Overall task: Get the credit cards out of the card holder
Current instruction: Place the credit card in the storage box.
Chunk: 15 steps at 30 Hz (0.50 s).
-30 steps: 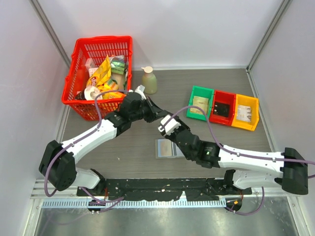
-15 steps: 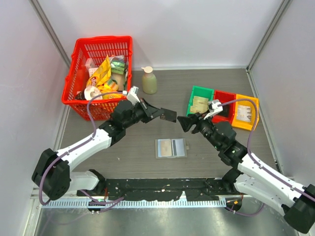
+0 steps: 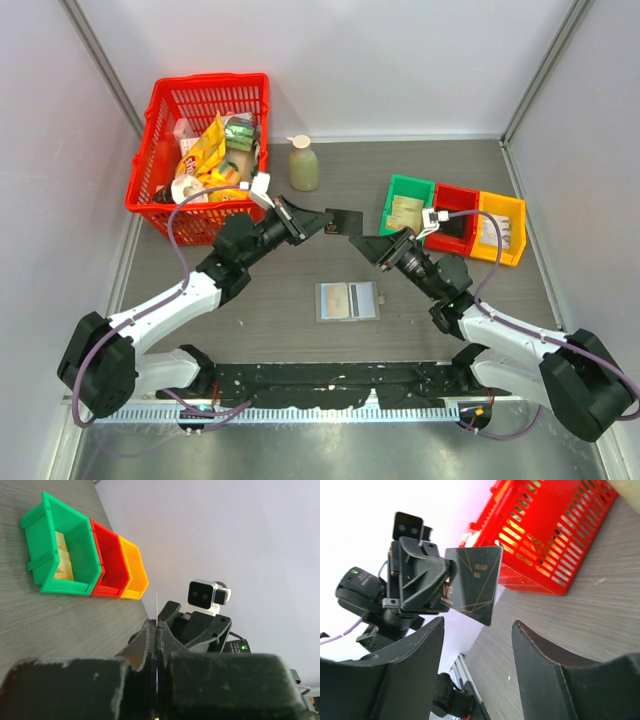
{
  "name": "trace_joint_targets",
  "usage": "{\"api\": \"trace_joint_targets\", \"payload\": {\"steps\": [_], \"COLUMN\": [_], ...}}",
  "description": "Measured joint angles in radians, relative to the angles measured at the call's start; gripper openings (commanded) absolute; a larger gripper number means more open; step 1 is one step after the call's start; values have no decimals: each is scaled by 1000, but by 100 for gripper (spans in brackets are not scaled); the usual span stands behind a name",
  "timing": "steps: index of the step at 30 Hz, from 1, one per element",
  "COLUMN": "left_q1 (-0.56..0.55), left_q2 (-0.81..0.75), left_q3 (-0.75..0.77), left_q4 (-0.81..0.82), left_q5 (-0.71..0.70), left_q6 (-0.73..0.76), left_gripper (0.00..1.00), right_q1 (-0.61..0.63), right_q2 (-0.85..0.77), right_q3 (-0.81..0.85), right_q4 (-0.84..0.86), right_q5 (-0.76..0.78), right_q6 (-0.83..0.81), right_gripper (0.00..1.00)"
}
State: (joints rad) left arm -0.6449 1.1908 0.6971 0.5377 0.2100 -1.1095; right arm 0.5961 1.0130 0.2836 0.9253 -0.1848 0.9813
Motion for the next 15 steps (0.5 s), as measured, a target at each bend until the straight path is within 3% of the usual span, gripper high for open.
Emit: {"api": "trace_joint_targets", "payload": {"steps": [5,7,8,10,12,15], "left_q1": [-8,-9,-10,-10,-10,-9], "left_q2": [0,-1,-1,-1,-2,-11], "left_q3": [-2,-4,-6,-10,-17,-24], "left_q4": [33,43,48,57,60,51], "left_q5": [7,11,11,11,8,2], "left_q6": [-14,-17,-18,-19,-21,-9], "left_gripper": [0,0,0,3,19,55], "right_q1": [-12,-19,-26,-40,-54,-80], "right_q2": [52,61,65,66,66,57], "right_q3": [0,0,1,0,1,0], "right_q4": [137,167,178,187,200,195], "right_q5": [-25,-32,-37,-47,-69,-96], "right_q6": [58,71,77,84,99,103], "right_gripper": [35,19,6,1,1,1]}}
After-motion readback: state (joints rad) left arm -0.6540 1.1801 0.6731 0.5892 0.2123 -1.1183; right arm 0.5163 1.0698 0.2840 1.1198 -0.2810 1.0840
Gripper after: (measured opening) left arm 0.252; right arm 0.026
